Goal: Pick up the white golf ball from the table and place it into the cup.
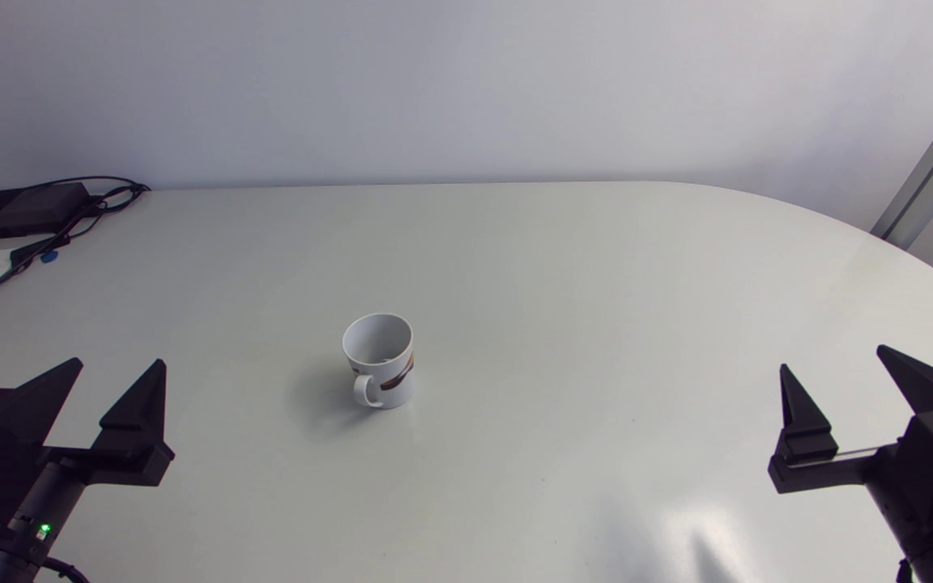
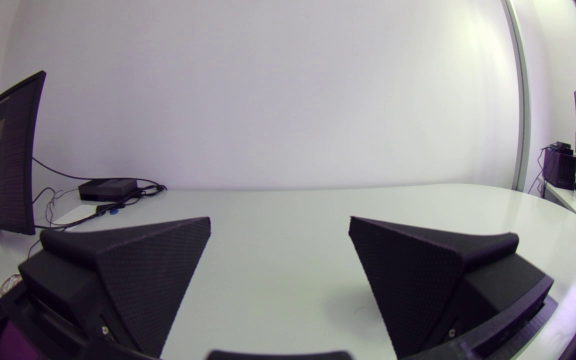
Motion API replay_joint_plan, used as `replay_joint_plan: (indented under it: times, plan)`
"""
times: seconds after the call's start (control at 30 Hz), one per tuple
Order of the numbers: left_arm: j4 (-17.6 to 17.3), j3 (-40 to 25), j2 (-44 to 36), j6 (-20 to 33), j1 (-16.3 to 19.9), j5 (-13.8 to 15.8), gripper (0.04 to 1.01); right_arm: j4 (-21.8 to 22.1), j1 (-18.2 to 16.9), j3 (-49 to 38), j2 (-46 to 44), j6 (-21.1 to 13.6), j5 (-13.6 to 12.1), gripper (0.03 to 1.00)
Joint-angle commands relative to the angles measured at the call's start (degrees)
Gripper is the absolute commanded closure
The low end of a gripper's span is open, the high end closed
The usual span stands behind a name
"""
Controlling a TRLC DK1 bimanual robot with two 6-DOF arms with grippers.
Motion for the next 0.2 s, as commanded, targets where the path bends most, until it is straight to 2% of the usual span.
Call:
replay_joint_plan:
  times: [0.0, 0.07, 0.17]
  plan:
    - [0.53, -1.21, -0.93, 0.02, 0.09, 0.18, 0.052, -0.15, -0.01, -2.61, -0.19, 2.0, -0.17, 0.072]
    - [0.44, -1.21, -0.93, 0.02, 0.09, 0.18, 0.052, -0.06, -1.15, -2.7, -0.27, 5.07, -0.17, 0.072]
    - [0.53, -1.21, -0.93, 0.02, 0.09, 0.18, 0.052, -0.06, -1.59, -2.7, -0.19, 7.27, -0.17, 0.072]
